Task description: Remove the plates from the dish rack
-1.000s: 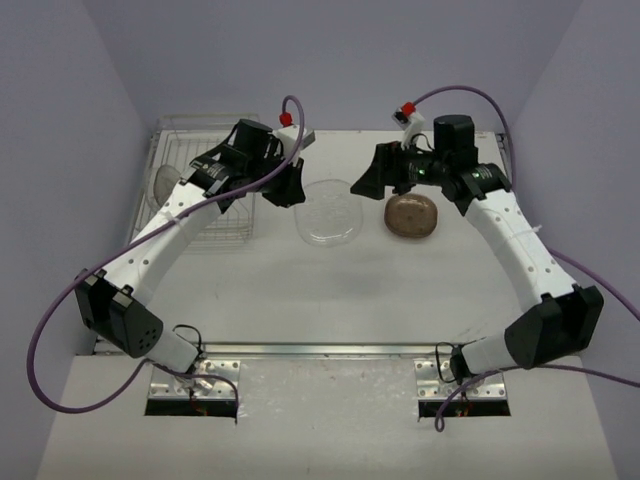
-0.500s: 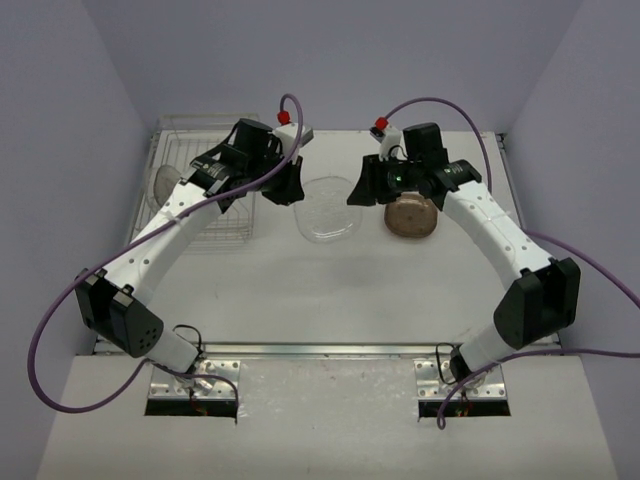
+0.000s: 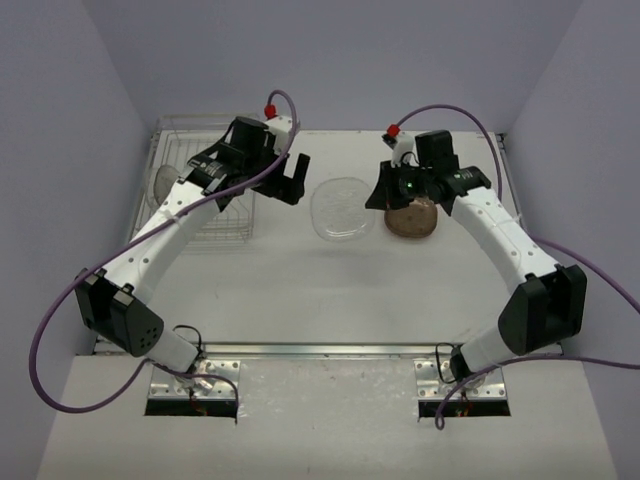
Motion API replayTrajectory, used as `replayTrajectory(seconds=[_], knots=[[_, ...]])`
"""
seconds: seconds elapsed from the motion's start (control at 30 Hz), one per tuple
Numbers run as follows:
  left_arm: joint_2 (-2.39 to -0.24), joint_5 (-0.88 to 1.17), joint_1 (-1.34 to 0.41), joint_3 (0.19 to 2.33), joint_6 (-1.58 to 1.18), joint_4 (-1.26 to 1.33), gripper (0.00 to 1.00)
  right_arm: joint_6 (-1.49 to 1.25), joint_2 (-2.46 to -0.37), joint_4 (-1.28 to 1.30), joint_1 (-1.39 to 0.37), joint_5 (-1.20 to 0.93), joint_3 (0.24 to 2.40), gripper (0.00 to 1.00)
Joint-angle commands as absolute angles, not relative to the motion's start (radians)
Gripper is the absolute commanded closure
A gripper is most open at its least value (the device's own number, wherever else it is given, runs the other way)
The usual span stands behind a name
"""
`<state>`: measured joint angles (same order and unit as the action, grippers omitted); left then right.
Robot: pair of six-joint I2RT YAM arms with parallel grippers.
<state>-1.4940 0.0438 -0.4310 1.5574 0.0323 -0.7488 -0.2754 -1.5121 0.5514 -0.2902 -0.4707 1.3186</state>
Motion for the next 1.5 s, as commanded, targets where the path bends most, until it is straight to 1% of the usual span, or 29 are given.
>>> replayTrajectory(seconds=[0.0,0.07,0.1,0.23,0.57,0.83,1.1,1.17,1.2,1.23,1.27,1.3,1.33,1.37,1.47], knots=[[-1.479,-0.083,-0.323,1.578,-0.039,-0.699,0.00,-0.203,-1.506,0.574,-0.133,-0.421,1.284,1.00],[-1.489,-0.049,-0.257,1.577,-0.061,-0.707,0.00,-0.164,-1.556,0.601,-0.040,-0.401,1.279,1.00],[-1.495,-0.033,-0.237,1.576,-0.069,-0.712,0.00,-0.152,-1.571,0.609,-0.020,-0.397,1.283,1.00],[-1.493,-0.005,-0.219,1.554,-0.077,-0.703,0.00,-0.138,-1.666,0.653,0.111,-0.436,1.320,1.00],[-1.472,-0.005,-0.219,1.534,-0.076,-0.699,0.00,-0.139,-1.884,0.705,0.185,-0.477,1.442,1.00],[-1.457,-0.005,-0.219,1.508,-0.075,-0.690,0.00,-0.169,-1.972,0.721,0.213,-0.515,1.528,1.00],[-1.457,-0.006,-0.219,1.503,-0.072,-0.687,0.00,-0.129,-2.056,0.775,0.218,-0.531,1.641,0.99],[-1.459,-0.006,-0.219,1.503,-0.074,-0.687,0.00,-0.117,-2.088,0.794,0.219,-0.526,1.687,0.88],[-1.459,-0.006,-0.219,1.505,-0.074,-0.687,0.00,-0.112,-2.095,0.808,0.218,-0.520,1.699,0.79],[-1.459,-0.005,-0.219,1.508,-0.075,-0.689,0.00,-0.106,-2.106,0.816,0.218,-0.507,1.723,0.49],[-1.457,-0.005,-0.219,1.508,-0.075,-0.689,0.00,-0.103,-2.106,0.823,0.218,-0.500,1.733,0.48],[-1.456,-0.017,-0.218,1.509,-0.077,-0.689,0.00,-0.102,-2.102,0.834,0.219,-0.491,1.742,0.29],[-1.453,-0.030,-0.217,1.509,-0.080,-0.689,0.00,-0.100,-2.094,0.840,0.219,-0.486,1.750,0.20],[-1.449,-0.045,-0.216,1.508,-0.083,-0.689,0.00,-0.098,-2.086,0.843,0.219,-0.482,1.757,0.17],[-1.429,-0.129,-0.203,1.506,-0.095,-0.681,0.00,-0.098,-2.033,0.850,0.218,-0.479,1.762,0.13]])
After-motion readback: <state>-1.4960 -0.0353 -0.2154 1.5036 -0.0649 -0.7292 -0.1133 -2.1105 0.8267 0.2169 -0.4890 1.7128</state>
